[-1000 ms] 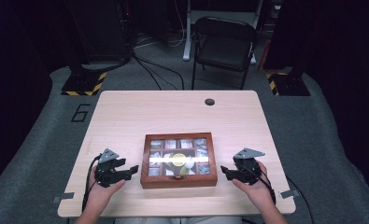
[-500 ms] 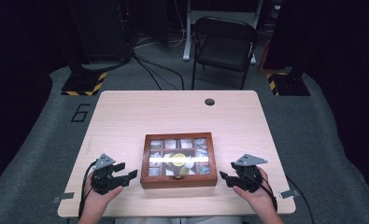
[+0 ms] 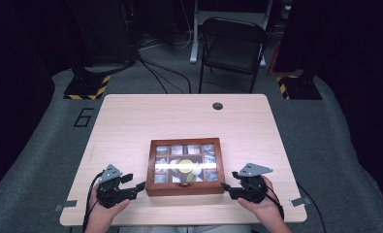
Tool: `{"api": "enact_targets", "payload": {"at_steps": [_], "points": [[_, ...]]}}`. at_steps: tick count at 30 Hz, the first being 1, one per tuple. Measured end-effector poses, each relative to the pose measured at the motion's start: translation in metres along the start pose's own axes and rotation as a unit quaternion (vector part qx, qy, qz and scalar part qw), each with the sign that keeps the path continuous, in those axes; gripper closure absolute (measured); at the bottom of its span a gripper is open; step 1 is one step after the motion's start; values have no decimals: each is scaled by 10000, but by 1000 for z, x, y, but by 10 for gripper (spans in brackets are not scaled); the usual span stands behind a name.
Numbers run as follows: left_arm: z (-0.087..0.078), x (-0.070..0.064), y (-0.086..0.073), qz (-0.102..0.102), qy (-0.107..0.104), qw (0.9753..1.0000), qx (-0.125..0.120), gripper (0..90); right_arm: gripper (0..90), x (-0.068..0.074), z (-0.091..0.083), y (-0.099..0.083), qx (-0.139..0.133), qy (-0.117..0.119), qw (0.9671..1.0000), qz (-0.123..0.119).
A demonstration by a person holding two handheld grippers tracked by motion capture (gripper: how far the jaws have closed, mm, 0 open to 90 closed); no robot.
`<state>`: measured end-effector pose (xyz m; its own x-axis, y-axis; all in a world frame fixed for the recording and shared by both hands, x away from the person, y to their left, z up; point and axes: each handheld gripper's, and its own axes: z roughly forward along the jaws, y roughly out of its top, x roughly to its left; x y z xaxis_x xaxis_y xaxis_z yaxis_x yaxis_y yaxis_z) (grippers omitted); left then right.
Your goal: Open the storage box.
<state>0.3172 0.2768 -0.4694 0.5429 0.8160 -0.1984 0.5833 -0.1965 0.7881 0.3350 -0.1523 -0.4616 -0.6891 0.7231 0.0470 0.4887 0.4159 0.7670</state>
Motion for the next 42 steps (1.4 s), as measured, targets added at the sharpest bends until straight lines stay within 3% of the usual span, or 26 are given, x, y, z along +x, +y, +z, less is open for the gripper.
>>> {"api": "enact_targets", "payload": {"at_steps": [7, 19, 28, 31, 32, 39, 42], "points": [[6, -6, -1, 179, -85, 9997, 142, 343, 410, 5, 11, -3, 234, 24, 9996, -183], [10, -10, -2, 141, -179, 9996, 160, 374, 428, 6, 14, -4, 249, 111, 9995, -181], [16, -16, -4, 299, -332, 9983, 372, 403, 443, 7, 16, -5, 254, 169, 9993, -206], [20, -20, -6, 343, -350, 9979, 427, 414, 455, 8, 17, -5, 268, 183, 9992, -234], [21, -20, -6, 443, -326, 9975, 440, 413, 458, 8, 18, -6, 310, 182, 9990, -274], [23, -20, -7, 363, -318, 9978, 462, 421, 461, 8, 21, -7, 390, 163, 9986, -313], [24, -20, -8, 442, -290, 9974, 496, 422, 471, 8, 21, -7, 433, 183, 9984, -306]]}}
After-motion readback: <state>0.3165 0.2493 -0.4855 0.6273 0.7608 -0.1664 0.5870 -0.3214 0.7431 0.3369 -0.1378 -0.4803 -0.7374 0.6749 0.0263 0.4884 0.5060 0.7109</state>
